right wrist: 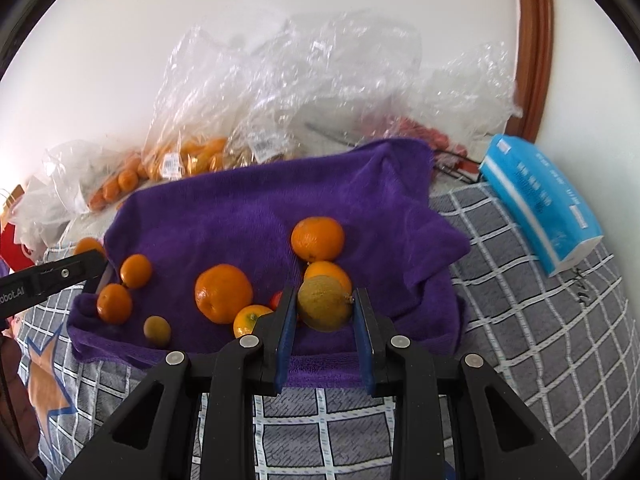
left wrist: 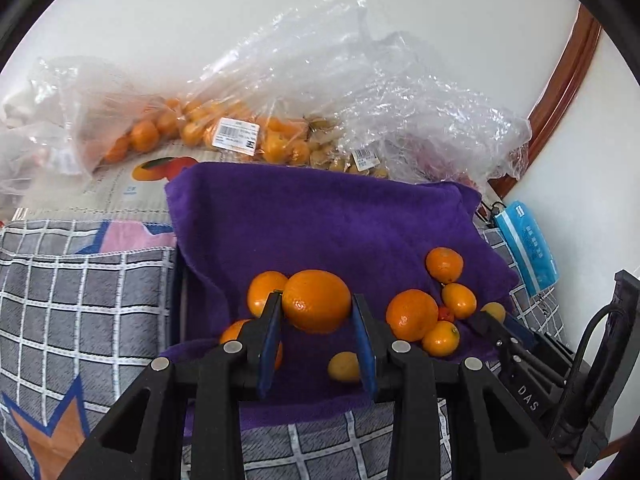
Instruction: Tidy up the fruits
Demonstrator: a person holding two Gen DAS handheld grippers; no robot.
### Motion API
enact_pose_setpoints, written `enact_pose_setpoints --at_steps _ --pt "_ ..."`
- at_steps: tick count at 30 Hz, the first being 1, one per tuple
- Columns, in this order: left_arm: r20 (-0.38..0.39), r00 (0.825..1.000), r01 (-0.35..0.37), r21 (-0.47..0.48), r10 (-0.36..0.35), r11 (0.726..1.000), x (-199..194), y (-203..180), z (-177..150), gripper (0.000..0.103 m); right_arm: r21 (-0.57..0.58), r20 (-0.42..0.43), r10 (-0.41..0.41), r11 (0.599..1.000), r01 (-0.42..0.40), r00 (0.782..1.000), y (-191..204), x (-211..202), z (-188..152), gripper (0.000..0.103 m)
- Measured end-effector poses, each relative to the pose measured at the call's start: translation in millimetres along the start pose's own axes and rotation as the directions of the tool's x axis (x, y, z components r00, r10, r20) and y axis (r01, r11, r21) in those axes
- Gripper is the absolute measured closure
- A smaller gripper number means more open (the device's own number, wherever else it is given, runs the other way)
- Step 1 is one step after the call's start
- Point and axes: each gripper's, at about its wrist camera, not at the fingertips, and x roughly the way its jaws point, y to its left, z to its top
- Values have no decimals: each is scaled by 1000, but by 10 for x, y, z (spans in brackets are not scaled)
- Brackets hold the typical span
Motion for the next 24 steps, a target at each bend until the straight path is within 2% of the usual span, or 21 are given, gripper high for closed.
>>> enact_pose_setpoints --at_steps 8,13,15,16,17,21,24 --pt "-41 999 -30 20 30 999 273 -121 -93 71 -14 -42 24 1000 -25 999 10 196 -65 75" --pt "-53 998 -45 21 46 999 261 -113 -104 70 -10 -42 19 1000 -19 999 1 187 -68 74" --pt "-36 998 -52 32 53 998 168 -115 -113 58 -5 -39 13 1000 -13 999 5 148 -59 69" --pt "-23 998 -58 36 59 998 99 -118 -127 55 -1 -33 10 1000 -10 999 9 95 -53 62" --pt "-7 998 -58 39 58 998 18 -117 -142 53 3 -25 10 1000 -10 1000 8 48 -51 58" --pt "53 997 -62 49 60 997 -379 -128 -276 50 12 30 -7 1000 7 1000 40 -283 -58 52" --pt "102 992 -82 50 77 995 -693 -132 -418 45 12 87 -15 1000 14 996 83 -648 -112 41"
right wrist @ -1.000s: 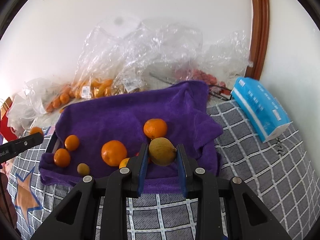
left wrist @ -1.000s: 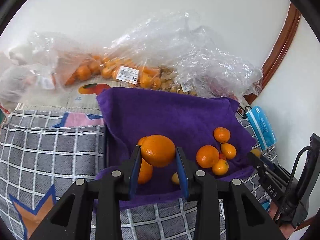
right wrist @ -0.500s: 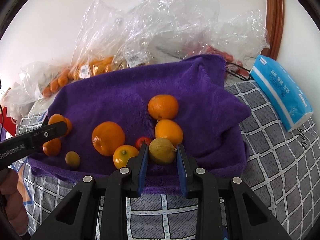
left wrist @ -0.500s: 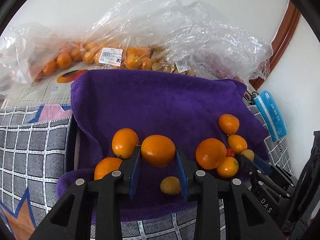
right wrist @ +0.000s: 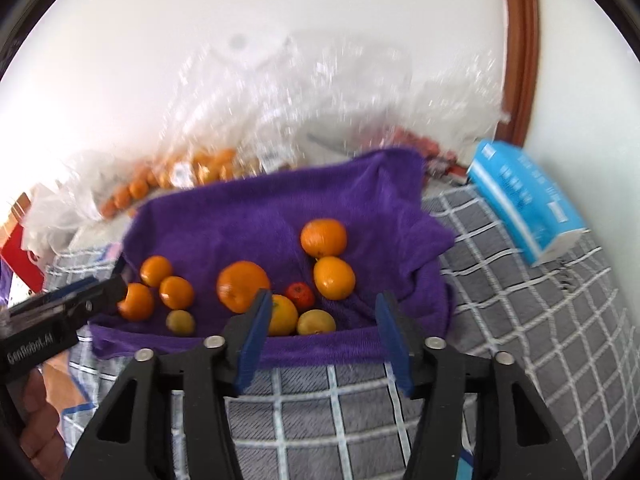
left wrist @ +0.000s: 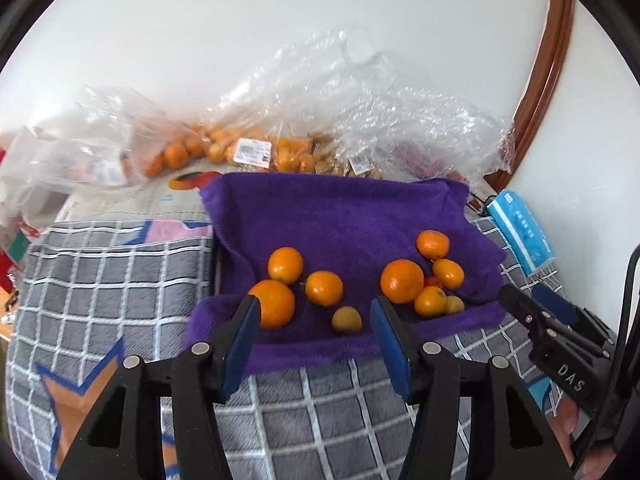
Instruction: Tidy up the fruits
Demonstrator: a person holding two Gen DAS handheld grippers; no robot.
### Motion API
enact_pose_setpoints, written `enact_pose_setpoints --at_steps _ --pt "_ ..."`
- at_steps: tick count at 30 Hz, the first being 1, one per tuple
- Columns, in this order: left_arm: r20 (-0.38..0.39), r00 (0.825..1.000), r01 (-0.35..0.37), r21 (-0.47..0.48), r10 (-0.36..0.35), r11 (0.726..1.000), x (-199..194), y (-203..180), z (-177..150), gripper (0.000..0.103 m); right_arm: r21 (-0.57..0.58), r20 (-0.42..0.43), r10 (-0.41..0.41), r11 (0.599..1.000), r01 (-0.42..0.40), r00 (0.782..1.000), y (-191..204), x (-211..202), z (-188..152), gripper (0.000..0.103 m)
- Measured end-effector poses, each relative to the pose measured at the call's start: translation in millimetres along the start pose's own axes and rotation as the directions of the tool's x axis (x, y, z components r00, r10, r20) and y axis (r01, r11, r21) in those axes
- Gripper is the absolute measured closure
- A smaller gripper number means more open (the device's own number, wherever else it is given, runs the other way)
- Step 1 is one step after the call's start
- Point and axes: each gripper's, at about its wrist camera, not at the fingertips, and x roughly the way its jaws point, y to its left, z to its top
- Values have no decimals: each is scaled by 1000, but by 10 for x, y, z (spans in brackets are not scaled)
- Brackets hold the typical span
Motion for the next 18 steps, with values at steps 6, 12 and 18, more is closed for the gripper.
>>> enact_pose_setpoints --at_steps 6,12,18 --pt "94 995 -38 -11 39 999 -650 27 -273 23 -37 53 -9 999 11 999 93 -572 -115 36" --pt "180 980 -91 16 86 996 -1145 -43 -499 11 -47 67 -10 999 13 998 142 -1018 -306 36" --pt "218 972 -92 15 86 996 -1396 -38 -633 7 -35 131 -43 998 48 990 120 -1331 -456 21"
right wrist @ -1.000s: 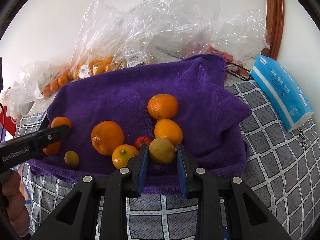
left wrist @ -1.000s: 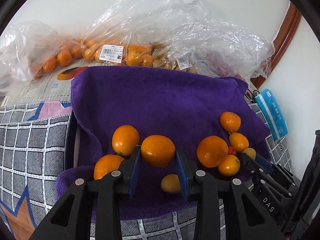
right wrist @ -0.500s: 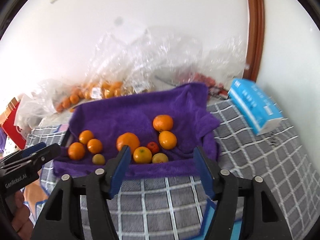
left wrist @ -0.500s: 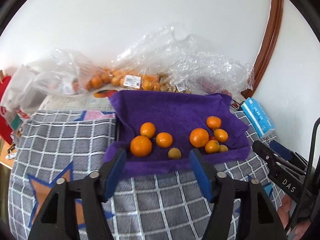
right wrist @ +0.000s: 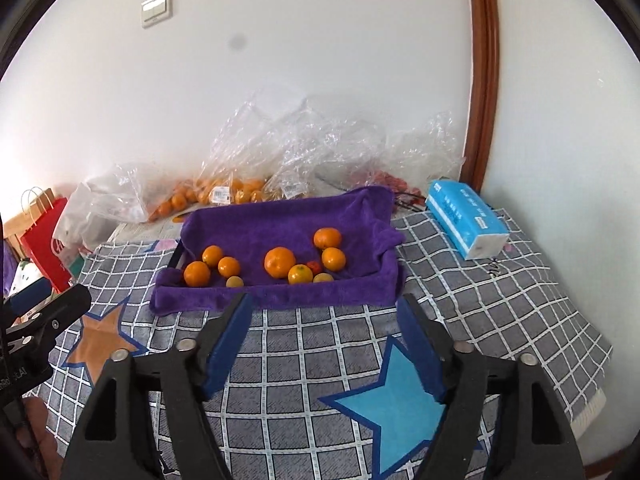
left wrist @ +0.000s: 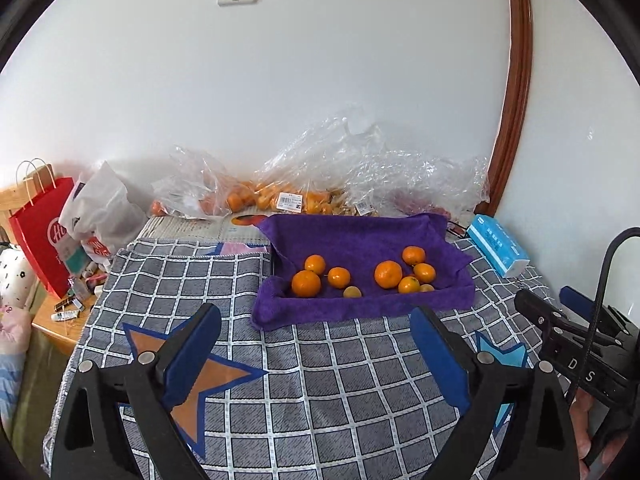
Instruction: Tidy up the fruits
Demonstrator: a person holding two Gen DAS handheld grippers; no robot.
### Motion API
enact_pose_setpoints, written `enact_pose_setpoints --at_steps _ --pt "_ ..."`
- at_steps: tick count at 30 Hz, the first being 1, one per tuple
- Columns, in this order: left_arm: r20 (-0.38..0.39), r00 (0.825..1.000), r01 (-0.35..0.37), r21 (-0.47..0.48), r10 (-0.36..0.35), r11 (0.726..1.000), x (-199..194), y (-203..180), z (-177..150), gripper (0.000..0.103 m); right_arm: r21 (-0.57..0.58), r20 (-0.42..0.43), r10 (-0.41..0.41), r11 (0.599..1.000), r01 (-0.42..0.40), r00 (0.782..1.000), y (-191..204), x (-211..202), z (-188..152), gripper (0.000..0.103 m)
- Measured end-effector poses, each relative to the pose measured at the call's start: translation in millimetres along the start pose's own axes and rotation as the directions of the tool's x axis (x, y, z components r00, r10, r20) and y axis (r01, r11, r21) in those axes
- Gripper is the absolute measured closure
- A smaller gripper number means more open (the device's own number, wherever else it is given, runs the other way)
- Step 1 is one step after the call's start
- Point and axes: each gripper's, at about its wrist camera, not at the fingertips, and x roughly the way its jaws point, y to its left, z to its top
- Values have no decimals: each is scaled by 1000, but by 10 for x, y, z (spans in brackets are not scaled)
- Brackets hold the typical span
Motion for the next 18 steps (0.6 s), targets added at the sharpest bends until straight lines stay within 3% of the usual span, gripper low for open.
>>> enact_pose_setpoints --at_steps 2,4,18 --pt "4 1000 -4 7 4 1000 -48 -13 -20 6 -1 19 -17 1000 17 1000 2 -75 -23 10" --pt "7 1000 -6 7 5 1000 -80 -9 -28 6 2 22 -14 1000 14 1000 4 -104 -36 7" --pt "8 1000 -25 4 25 1000 -138 18 -90 6 13 -22 -20 1000 20 1000 -2 -153 -153 6"
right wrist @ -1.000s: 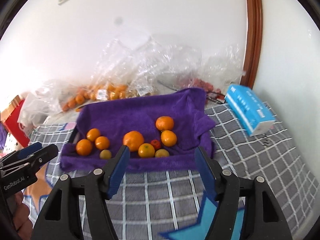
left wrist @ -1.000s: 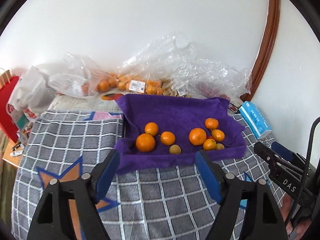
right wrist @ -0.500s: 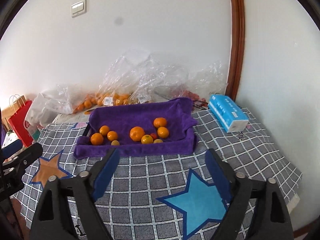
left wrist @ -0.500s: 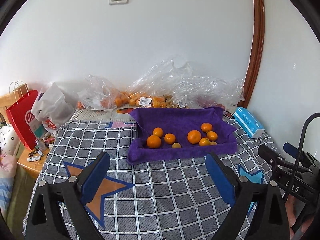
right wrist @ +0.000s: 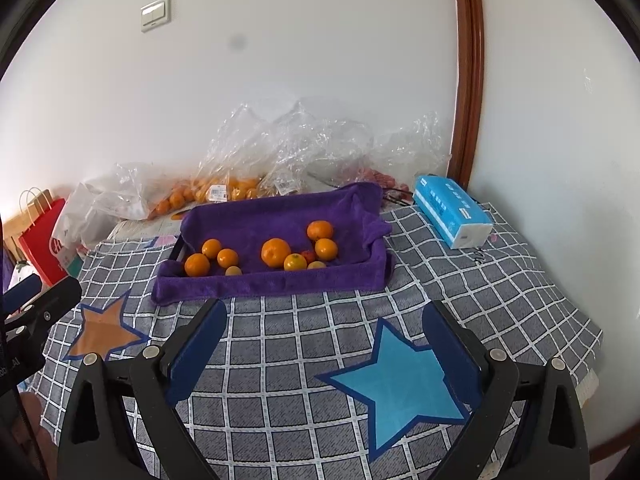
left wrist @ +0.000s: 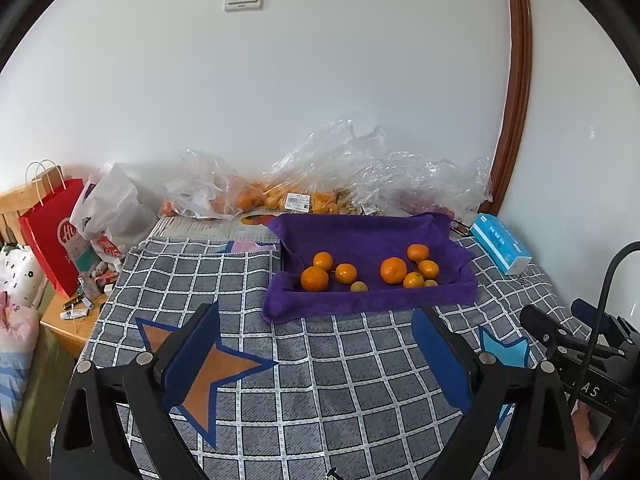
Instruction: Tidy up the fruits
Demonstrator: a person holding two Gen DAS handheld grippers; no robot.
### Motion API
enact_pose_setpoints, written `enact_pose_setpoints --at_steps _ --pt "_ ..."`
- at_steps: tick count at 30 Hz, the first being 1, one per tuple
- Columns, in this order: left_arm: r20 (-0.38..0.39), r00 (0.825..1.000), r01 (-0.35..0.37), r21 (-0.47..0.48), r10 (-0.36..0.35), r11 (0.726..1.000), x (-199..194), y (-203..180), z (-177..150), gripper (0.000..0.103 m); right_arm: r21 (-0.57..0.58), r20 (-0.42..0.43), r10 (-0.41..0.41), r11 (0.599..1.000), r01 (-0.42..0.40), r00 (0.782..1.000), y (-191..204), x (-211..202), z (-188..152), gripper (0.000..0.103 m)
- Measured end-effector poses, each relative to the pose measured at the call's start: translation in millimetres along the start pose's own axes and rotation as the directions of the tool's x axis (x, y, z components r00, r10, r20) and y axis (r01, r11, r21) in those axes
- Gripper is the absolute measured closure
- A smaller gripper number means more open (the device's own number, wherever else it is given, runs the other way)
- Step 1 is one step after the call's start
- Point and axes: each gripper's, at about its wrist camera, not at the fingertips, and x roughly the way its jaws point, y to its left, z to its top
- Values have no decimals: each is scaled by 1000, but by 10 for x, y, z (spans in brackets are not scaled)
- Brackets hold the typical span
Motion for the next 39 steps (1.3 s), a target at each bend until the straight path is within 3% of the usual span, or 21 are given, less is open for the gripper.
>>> enact_pose_setpoints --at_steps 39 --pt "11 1000 -1 -12 1 1000 -90 67 -17 6 16 10 -2 1000 2 1000 36 -132 -72 6"
